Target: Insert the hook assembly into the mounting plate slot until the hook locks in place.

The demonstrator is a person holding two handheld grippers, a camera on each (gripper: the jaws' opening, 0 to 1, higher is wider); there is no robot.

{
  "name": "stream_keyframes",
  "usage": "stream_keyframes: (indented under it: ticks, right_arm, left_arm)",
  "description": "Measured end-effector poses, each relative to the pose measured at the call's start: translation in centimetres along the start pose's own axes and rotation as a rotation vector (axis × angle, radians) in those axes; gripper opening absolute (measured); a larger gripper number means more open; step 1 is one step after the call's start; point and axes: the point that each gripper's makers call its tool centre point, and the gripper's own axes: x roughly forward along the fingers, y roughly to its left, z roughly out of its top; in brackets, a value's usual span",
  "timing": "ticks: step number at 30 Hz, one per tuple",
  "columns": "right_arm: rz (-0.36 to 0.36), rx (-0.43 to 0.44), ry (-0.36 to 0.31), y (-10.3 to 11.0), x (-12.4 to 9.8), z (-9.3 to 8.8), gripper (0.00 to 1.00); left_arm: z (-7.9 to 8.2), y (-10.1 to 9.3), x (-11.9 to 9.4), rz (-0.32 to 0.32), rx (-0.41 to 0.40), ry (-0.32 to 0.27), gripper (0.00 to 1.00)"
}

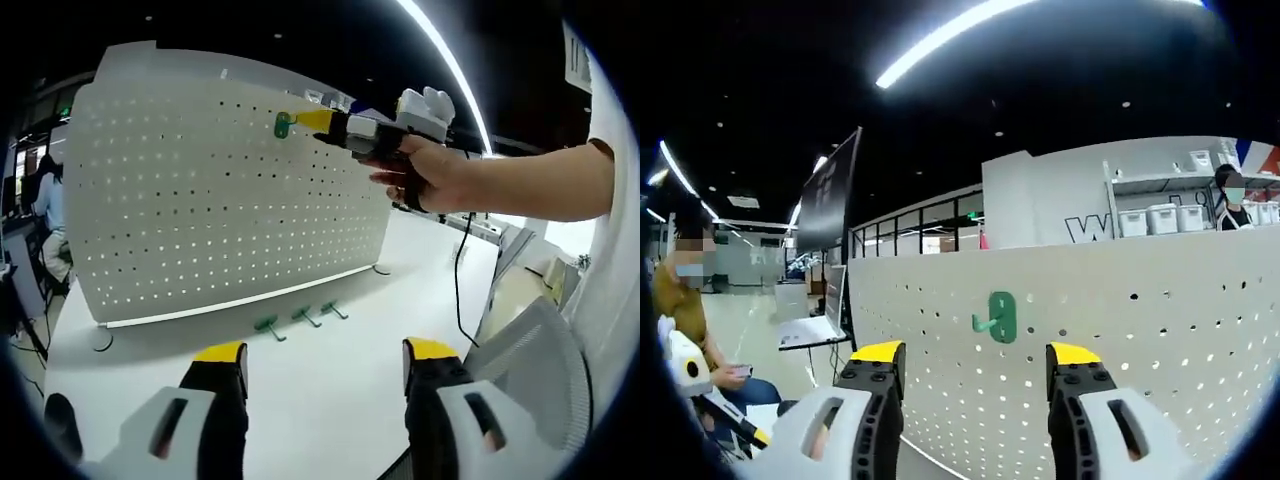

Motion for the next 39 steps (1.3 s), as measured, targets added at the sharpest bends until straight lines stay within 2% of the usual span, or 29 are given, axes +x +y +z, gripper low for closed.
stream_keyframes:
  ticks: [9, 25, 30, 39]
  right_arm:
    - [0.023, -0.024, 0.03, 0.3, -1.2, -1.0, 0.56]
    - [0.076, -0.027, 0.11, 0.8, -6.8, -4.8, 0.6]
    - [0.09, -0.027, 0.164, 0.9, -9.0, -6.3, 0.6]
    - [0.092, -0.021, 0.216, 0.4, -11.9, -7.9, 0.6]
  left_arm:
    - [0.0, 0.0, 0.0, -0.001, 0.006, 0.0, 0.65]
    - [0.0, 0.7, -0.1, 0.01, 0.001, -0.005, 0.65]
    - [0.3, 0.9, -0.2, 0.013, -0.002, -0.015, 0.65]
    - [0.5, 0.8, -0.2, 0.012, 0.004, -0.021, 0.66]
